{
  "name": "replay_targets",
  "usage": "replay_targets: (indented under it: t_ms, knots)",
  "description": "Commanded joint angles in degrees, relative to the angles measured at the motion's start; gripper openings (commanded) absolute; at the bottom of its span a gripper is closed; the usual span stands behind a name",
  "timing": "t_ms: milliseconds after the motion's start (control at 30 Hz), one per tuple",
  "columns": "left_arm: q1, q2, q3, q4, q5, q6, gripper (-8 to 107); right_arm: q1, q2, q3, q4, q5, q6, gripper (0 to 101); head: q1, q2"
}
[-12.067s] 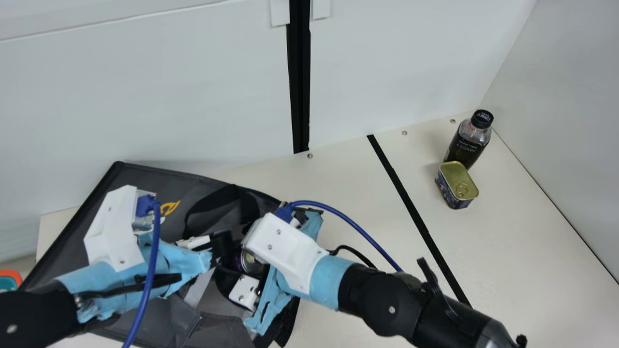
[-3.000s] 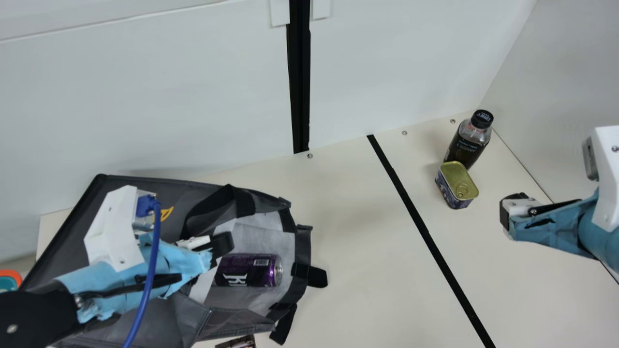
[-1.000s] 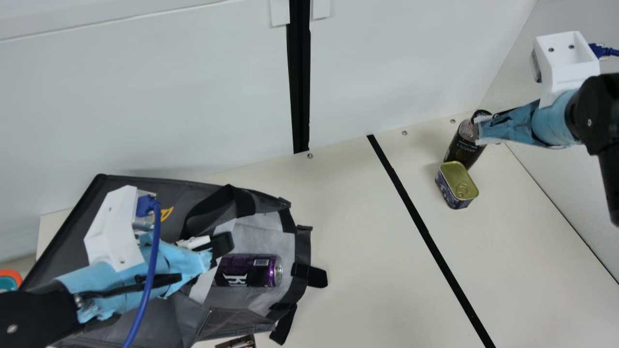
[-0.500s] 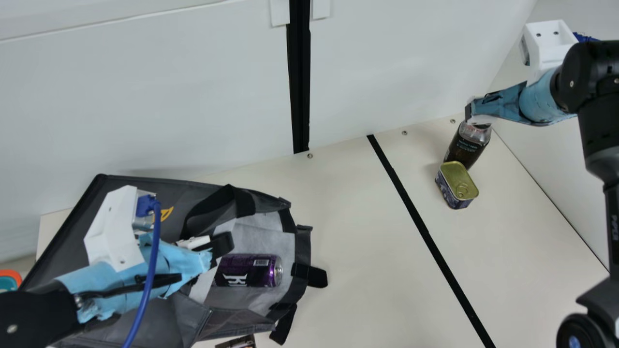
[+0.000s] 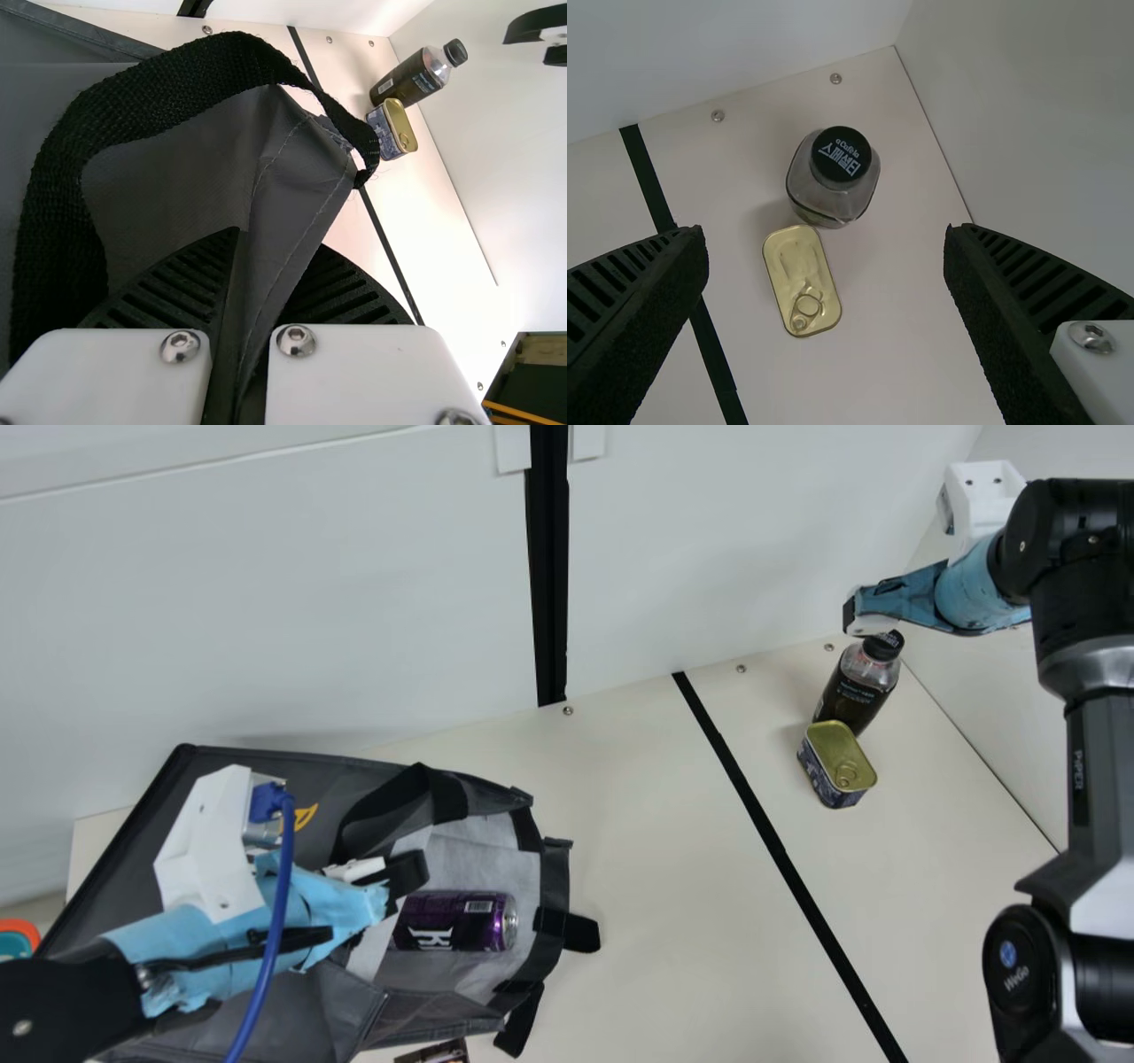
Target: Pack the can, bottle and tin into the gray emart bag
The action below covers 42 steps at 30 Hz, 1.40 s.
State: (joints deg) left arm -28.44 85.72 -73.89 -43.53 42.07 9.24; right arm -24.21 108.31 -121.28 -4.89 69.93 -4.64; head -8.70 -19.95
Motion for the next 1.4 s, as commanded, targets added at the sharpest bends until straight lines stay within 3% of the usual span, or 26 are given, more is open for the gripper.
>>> replay_targets:
  t_ms: [0,667,1367]
  knots:
    - [0.0,0.0,0.0,0.0,0.0,0.0,10,-0.3,1.3,-0.9,0.5,0.0,-0.2,91,-1.3,0.0]
    - [0.0,0.0,0.0,0.0,0.0,0.0,10,-2.7,12.1,-8.6,5.0,0.0,-3.0,91,-1.3,0.0]
    - [0.0,0.0,0.0,0.0,0.0,0.0,10,-2.2,19.0,-12.4,6.3,0.0,-4.1,91,-1.3,0.0]
